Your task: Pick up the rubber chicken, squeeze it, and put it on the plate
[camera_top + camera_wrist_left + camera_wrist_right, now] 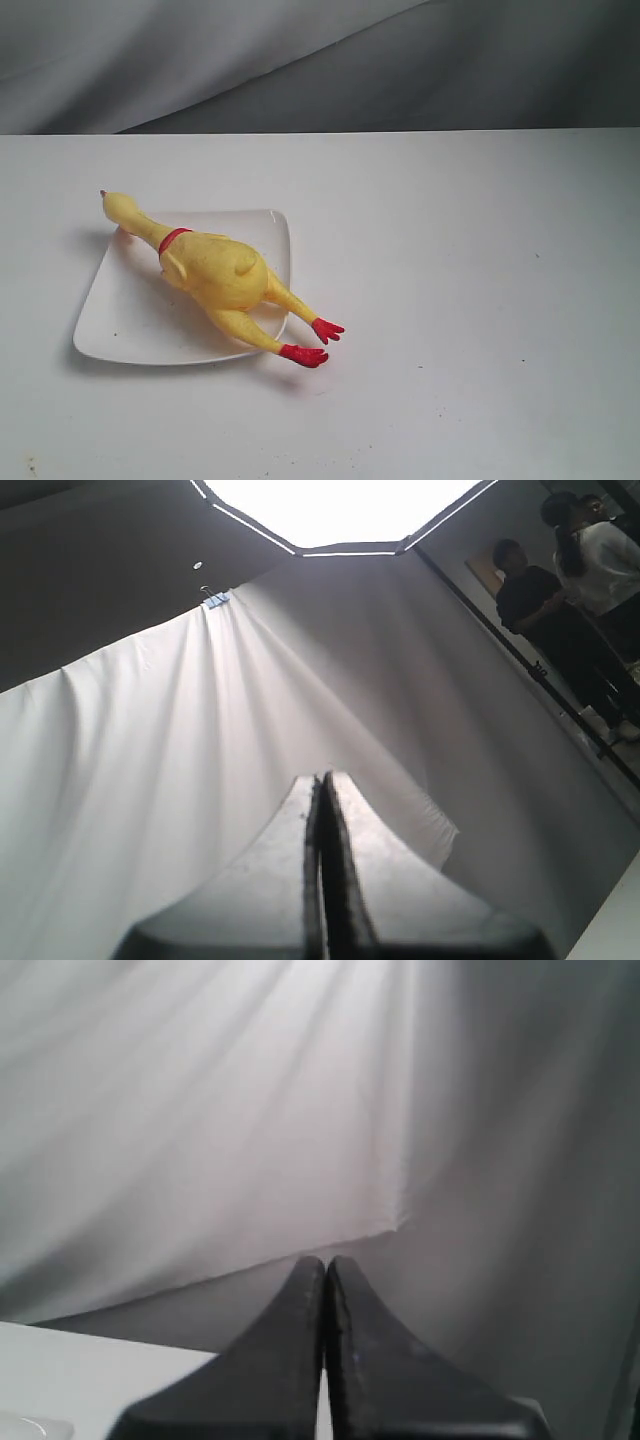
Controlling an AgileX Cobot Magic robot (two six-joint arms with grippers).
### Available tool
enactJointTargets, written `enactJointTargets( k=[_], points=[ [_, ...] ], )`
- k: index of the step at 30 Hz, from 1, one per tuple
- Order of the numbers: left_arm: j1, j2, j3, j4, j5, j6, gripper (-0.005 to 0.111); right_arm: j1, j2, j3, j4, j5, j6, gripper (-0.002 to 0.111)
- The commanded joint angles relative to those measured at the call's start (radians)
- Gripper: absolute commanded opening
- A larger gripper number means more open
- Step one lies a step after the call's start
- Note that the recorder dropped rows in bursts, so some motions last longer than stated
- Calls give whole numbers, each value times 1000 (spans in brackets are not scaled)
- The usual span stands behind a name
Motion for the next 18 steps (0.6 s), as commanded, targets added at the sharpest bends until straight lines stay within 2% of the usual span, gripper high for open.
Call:
enactJointTargets(
  k=[1,7,12,18],
  points=[
    [-3,-2,-2,-11,12,-7,1,-94,-7,201,46,-156,17,0],
    [-3,-2,-2,-11,12,-7,1,-154,-51,424,56,-339,42,0],
    [-3,-2,-2,-11,12,-7,1,-160,-118,543,53,-349,-56,0],
    [-3,-2,-2,-11,12,-7,1,-160,-164,693,62,-415,-49,0]
  ],
)
